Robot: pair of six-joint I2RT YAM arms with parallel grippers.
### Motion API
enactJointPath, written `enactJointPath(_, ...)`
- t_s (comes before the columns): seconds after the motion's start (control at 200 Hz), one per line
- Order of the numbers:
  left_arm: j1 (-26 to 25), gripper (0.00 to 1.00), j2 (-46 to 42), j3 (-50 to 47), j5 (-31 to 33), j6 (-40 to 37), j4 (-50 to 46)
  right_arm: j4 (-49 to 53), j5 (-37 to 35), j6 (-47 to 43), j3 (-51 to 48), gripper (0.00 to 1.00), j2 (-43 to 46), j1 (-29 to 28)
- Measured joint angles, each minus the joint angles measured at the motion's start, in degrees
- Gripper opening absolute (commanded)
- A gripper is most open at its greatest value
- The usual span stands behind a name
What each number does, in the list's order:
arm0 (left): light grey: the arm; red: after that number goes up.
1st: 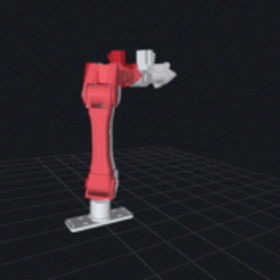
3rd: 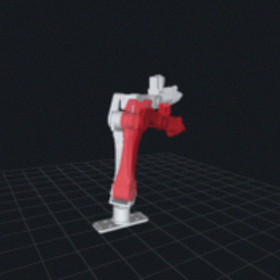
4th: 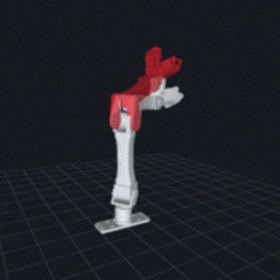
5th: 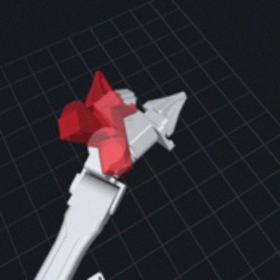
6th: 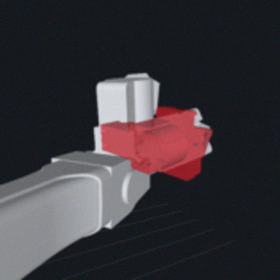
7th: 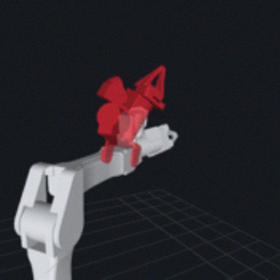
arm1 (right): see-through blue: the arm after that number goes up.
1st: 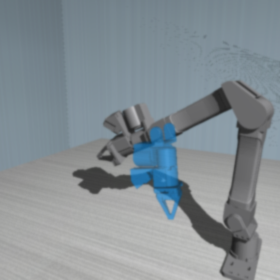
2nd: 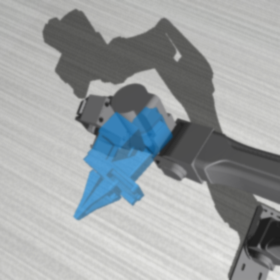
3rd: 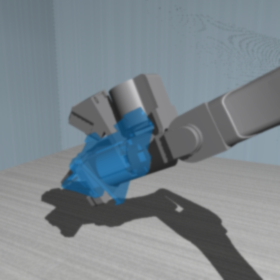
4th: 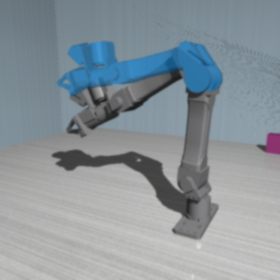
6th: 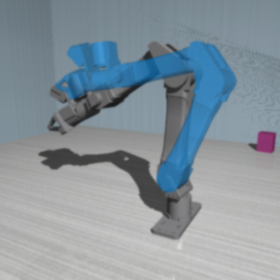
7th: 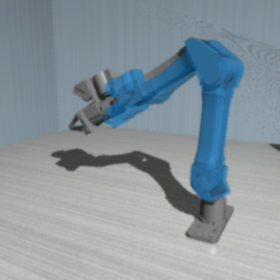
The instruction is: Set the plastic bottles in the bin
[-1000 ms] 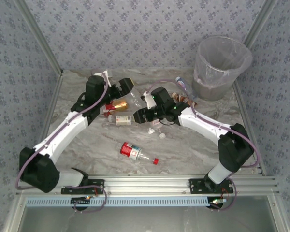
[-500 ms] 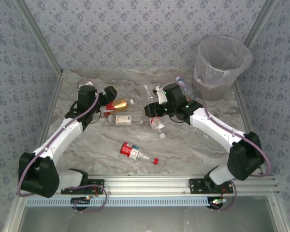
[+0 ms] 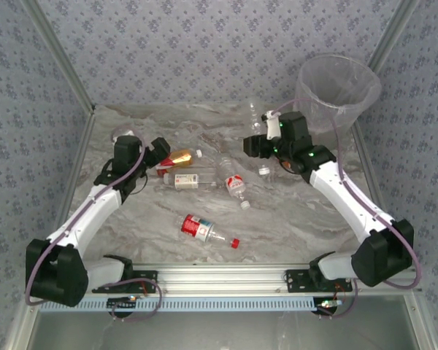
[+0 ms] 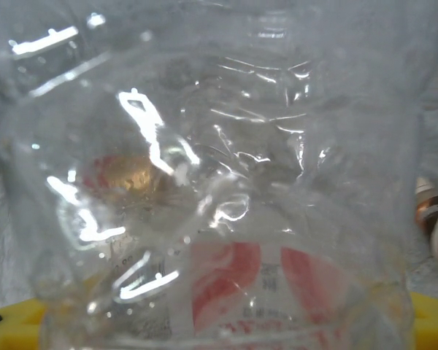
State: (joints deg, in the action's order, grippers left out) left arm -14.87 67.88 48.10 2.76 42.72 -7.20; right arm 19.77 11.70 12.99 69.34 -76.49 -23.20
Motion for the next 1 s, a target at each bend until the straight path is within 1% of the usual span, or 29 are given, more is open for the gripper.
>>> enactJointPath(0.13,0.6,0.99,-1.8,-1.0,0.3,0.2,-0.4,0.7,-0.9,-1.0,2.6,0.64,0.9,3.6)
enactJointPath(0.415,1.0,0.99,-4.3,-3.3,0.3,0.1,-0.5,2.8,-3.4,-3.5,13.4,0.65,0.9,13.6)
enactJointPath(0.57,1.0,0.99,-4.9,-3.4,1.1,0.0,-0.8,3.9,-4.8,-4.8,20.6,0.65,-0.9,18.8)
enactJointPath(0.665,1.0,0.99,-5.3,-3.7,1.4,0.0,-0.7,3.5,-6.0,-5.2,22.9,0.65,-2.2,21.6)
enactJointPath(0.815,1.2,1.0,-5.8,-4.5,1.7,0.0,-0.8,0.5,-8.7,-5.9,24.8,0.66,-5.7,24.3)
enactJointPath(0.999,1.4,0.99,-6.4,-5.3,1.9,0.4,-0.8,-3.1,-12.6,-7.2,28.7,0.66,-12.9,25.5)
